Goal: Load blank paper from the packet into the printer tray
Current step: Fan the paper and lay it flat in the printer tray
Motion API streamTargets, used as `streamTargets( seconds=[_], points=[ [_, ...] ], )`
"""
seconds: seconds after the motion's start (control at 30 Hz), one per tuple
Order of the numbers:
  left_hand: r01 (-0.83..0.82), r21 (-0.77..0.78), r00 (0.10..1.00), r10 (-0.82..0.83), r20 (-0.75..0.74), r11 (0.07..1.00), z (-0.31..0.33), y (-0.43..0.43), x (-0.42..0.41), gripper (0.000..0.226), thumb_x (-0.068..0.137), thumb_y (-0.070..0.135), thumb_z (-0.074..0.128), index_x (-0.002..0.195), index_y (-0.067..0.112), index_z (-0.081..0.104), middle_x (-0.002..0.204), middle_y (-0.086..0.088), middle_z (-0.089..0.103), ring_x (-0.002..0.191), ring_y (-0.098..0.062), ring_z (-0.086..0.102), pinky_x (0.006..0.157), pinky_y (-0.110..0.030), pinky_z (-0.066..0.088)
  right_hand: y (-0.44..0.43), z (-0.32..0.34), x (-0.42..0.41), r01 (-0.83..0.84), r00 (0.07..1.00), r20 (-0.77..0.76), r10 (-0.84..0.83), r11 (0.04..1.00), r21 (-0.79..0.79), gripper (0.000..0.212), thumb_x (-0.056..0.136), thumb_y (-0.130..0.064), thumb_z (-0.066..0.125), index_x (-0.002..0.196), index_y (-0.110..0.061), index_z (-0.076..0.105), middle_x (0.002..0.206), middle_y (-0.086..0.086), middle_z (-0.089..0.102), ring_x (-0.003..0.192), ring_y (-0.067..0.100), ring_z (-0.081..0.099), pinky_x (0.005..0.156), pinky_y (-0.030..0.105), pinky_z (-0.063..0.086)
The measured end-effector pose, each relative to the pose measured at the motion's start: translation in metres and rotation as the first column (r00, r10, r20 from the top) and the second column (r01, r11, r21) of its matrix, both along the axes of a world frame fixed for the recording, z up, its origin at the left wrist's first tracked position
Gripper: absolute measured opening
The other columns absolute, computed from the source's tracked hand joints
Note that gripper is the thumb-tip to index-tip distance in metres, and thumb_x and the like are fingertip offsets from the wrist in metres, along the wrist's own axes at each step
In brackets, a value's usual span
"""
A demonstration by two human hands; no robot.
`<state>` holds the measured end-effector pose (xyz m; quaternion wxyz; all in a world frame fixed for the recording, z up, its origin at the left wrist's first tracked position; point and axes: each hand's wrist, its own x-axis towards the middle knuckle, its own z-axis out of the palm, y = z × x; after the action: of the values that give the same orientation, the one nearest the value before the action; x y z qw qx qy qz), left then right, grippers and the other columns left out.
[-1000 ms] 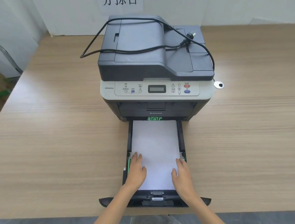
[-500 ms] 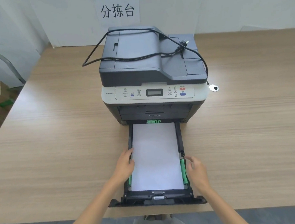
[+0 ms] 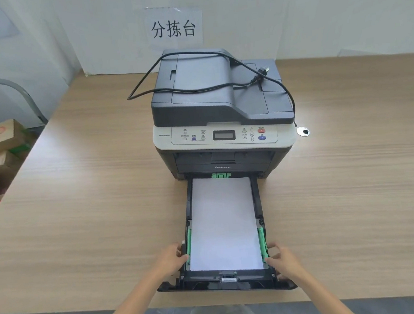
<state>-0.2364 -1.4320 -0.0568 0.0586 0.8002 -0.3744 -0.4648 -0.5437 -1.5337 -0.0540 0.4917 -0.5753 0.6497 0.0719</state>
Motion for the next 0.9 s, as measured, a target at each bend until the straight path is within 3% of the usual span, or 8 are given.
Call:
streamTargets(
  seconds=[0.17,0.3,0.4,0.47,0.6,0.7,0.77,0.9],
  points=[
    [-0.056,-0.071,0.997,0.060,0.052,0.996,-0.007,0.001,-0.002,0.024,0.087,0.009,0.059,0.111,0.012,0.062,0.098,-0.006,0.069,0.080,-0.018,0.065,0.072,-0.033,0.058,0.009,-0.006,0.001,-0.038,0.999,-0.034,0.034,0.991,-0.126,0.037,0.083,-0.001,0.053,0.111,-0.026,0.047,0.082,0.005,0.067,0.066,0.019,0.063,0.060,0.034,0.054],
    [-0.111,-0.095,0.993,0.113,0.018,0.989,-0.012,-0.004,-0.001,0.032,0.083,-0.004,0.051,0.104,0.013,0.066,0.088,-0.006,0.072,0.077,-0.023,0.069,0.067,-0.039,0.058,0.006,-0.008,0.003,-0.006,1.000,-0.018,0.003,0.989,-0.148,0.042,0.081,0.006,0.048,0.111,-0.024,0.050,0.089,0.006,0.064,0.074,0.024,0.064,0.061,0.035,0.054],
    [-0.140,-0.120,0.990,0.140,-0.006,0.983,-0.012,-0.013,0.001,0.041,0.078,-0.008,0.046,0.103,0.016,0.068,0.083,-0.001,0.071,0.067,-0.020,0.066,0.053,-0.032,0.053,-0.001,-0.008,0.005,0.027,1.000,0.002,-0.027,0.986,-0.163,0.046,0.080,0.009,0.046,0.113,-0.023,0.053,0.091,0.006,0.062,0.073,0.024,0.064,0.058,0.033,0.054],
    [-0.151,-0.141,0.988,0.150,-0.021,0.978,-0.011,-0.020,0.003,0.043,0.076,-0.007,0.046,0.103,0.019,0.069,0.084,0.002,0.071,0.070,-0.019,0.066,0.058,-0.034,0.056,-0.005,-0.008,0.006,0.054,0.998,0.025,-0.050,0.983,-0.176,0.047,0.081,0.010,0.045,0.115,-0.021,0.053,0.091,0.006,0.062,0.073,0.025,0.064,0.057,0.034,0.053],
    [-0.158,-0.147,0.987,0.150,-0.061,0.976,-0.006,-0.032,0.006,0.044,0.076,-0.004,0.049,0.109,0.019,0.066,0.090,0.001,0.071,0.080,-0.021,0.068,0.072,-0.039,0.059,-0.015,-0.007,0.011,0.058,0.998,0.038,-0.052,0.980,-0.190,0.050,0.085,0.011,0.044,0.123,-0.018,0.053,0.091,0.004,0.060,0.069,0.020,0.062,0.056,0.031,0.052],
    [-0.184,-0.164,0.976,0.160,-0.146,0.969,0.000,-0.040,0.006,0.050,0.080,-0.008,0.047,0.125,0.011,0.057,0.116,-0.012,0.067,0.098,-0.026,0.064,0.083,-0.033,0.055,-0.026,-0.001,0.015,0.013,1.000,0.004,-0.013,0.977,-0.215,0.057,0.087,0.014,0.038,0.135,-0.015,0.049,0.107,0.012,0.062,0.070,0.019,0.059,0.055,0.024,0.050],
    [-0.212,-0.163,0.965,0.180,-0.191,0.964,0.005,-0.044,0.006,0.055,0.083,-0.010,0.044,0.135,0.007,0.047,0.135,-0.015,0.055,0.119,-0.032,0.055,0.094,-0.037,0.048,-0.032,0.004,0.018,-0.053,0.998,-0.031,0.047,0.968,-0.245,0.058,0.088,0.013,0.035,0.138,-0.013,0.045,0.120,0.018,0.063,0.078,0.022,0.060,0.064,0.030,0.053],
    [-0.145,-0.129,0.980,0.124,-0.156,0.981,0.010,-0.035,0.013,0.046,0.092,0.000,0.043,0.137,0.009,0.045,0.139,-0.012,0.053,0.125,-0.027,0.051,0.104,-0.036,0.043,-0.037,0.018,0.010,-0.173,0.976,-0.178,0.124,0.940,-0.295,0.044,0.091,-0.004,0.041,0.132,-0.018,0.051,0.116,0.009,0.068,0.100,0.024,0.063,0.084,0.036,0.052]
  ],
)
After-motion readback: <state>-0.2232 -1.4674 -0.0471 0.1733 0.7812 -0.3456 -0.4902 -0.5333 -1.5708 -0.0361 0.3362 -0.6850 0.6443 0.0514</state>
